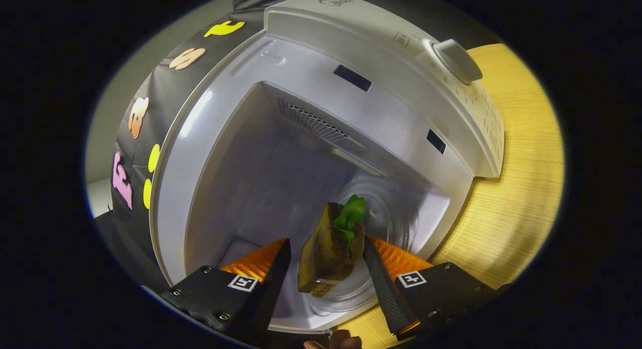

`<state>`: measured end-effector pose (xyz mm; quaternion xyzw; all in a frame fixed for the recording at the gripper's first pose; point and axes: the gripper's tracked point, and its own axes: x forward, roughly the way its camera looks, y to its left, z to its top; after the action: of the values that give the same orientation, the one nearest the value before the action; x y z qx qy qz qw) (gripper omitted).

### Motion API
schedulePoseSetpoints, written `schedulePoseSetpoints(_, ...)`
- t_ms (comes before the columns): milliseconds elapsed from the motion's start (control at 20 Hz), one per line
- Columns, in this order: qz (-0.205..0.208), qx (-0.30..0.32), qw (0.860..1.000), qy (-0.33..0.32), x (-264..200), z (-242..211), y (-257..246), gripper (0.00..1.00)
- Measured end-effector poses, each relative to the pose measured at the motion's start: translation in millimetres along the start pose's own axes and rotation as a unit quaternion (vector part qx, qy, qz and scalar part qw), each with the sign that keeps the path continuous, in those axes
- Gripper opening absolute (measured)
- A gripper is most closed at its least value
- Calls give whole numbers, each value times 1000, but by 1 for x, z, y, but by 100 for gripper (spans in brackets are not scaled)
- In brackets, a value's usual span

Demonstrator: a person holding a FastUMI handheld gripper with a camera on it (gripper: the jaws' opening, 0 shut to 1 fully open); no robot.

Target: Open the microwave, put the food inside, and close the microwave door.

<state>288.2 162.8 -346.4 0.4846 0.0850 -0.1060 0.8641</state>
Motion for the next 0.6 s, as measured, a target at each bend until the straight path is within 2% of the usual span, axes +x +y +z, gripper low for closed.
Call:
schedulePoseSetpoints(250,8,-49,999,-16,-22,21,-7,86)
schedulePoseSetpoints(600,22,-142,989,35,-75,32,-4,86)
